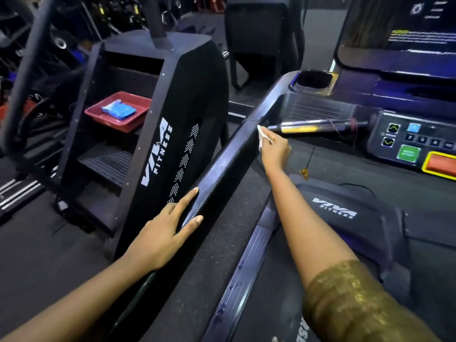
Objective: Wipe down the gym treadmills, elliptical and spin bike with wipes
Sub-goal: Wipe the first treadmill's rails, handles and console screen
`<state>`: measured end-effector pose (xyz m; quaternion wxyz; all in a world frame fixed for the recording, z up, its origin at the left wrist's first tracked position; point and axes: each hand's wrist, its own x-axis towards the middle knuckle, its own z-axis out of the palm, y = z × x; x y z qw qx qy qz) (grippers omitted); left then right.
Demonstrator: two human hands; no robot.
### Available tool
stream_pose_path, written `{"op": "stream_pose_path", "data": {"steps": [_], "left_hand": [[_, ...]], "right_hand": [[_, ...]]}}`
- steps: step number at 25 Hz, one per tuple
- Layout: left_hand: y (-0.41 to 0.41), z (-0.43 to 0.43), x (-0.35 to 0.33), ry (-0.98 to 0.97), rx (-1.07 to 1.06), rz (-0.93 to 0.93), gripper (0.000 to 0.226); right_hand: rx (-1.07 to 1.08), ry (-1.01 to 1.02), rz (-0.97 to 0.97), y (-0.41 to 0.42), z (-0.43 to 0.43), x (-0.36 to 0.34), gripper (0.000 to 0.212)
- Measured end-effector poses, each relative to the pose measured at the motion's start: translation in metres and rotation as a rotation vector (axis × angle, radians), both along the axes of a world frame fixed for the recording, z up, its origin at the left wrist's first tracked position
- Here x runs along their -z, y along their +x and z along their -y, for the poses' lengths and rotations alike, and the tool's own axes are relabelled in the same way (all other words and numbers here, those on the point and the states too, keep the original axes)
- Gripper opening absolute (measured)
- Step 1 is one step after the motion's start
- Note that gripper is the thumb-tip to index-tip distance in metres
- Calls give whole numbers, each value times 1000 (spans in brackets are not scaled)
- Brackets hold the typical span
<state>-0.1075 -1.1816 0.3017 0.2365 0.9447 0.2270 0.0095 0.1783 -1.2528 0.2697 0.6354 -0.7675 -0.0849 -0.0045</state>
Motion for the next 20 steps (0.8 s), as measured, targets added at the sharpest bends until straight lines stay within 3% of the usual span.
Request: {"op": "stream_pose_path", "data": {"steps": [6,11,16,20], "left_hand": [[-1,1,3,21,5,-8,66],[-1,3,2,30,-8,-22,66],[-1,4,1,20,-16,-33,67],[0,2,1,20,-12,-33,66]], "right_hand": [[46,162,176,-56,-5,23,25],[-3,185,292,-138,4,42,30],[130,252,32,-57,5,34,34],[52,195,19,-18,-9,33,30]]}}
